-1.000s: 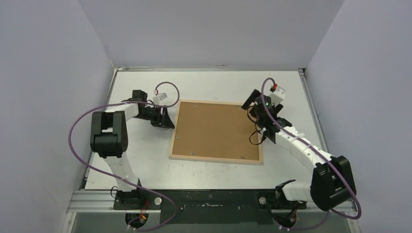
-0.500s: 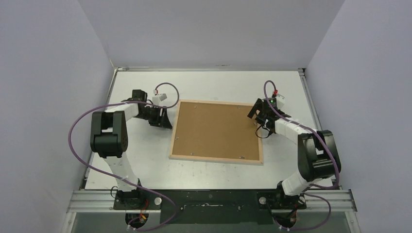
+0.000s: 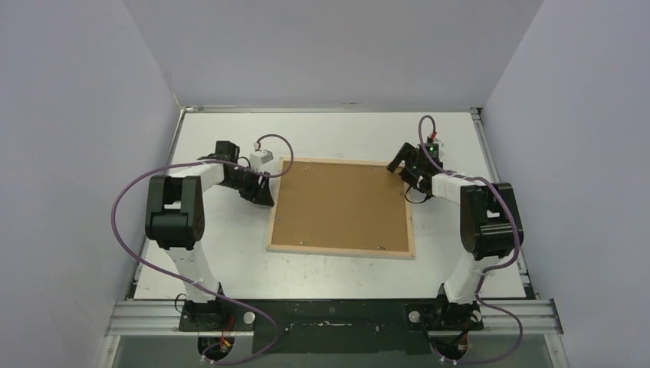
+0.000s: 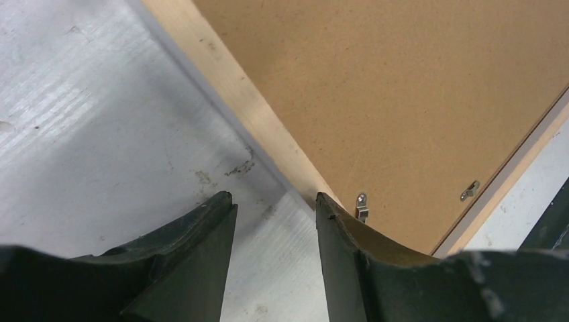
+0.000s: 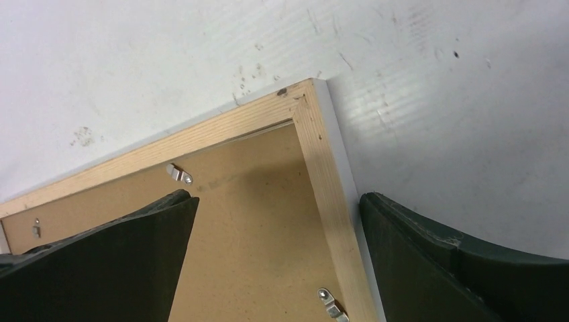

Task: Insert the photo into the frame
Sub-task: Adjust the photo frame at the center of the board.

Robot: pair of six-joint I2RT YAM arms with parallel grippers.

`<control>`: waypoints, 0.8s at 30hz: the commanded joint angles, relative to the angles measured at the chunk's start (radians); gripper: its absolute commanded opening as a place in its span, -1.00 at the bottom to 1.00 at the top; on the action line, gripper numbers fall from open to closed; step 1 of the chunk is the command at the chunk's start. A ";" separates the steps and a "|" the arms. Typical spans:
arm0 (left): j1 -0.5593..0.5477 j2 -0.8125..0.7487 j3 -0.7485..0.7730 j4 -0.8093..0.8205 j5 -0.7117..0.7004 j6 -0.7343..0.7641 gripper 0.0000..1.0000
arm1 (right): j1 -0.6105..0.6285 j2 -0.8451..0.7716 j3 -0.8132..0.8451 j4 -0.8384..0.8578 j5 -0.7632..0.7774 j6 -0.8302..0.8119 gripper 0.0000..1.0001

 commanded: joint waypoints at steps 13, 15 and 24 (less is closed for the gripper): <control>-0.035 0.026 0.011 -0.107 0.043 0.094 -0.13 | 0.081 0.253 0.397 -0.052 -0.059 0.025 0.91; -0.034 0.022 0.012 -0.126 0.071 0.101 -0.16 | 0.088 0.286 0.453 -0.061 -0.061 0.025 0.91; -0.036 -0.009 0.006 -0.234 0.182 0.187 -0.18 | 0.115 0.420 0.731 -0.192 -0.020 -0.004 0.92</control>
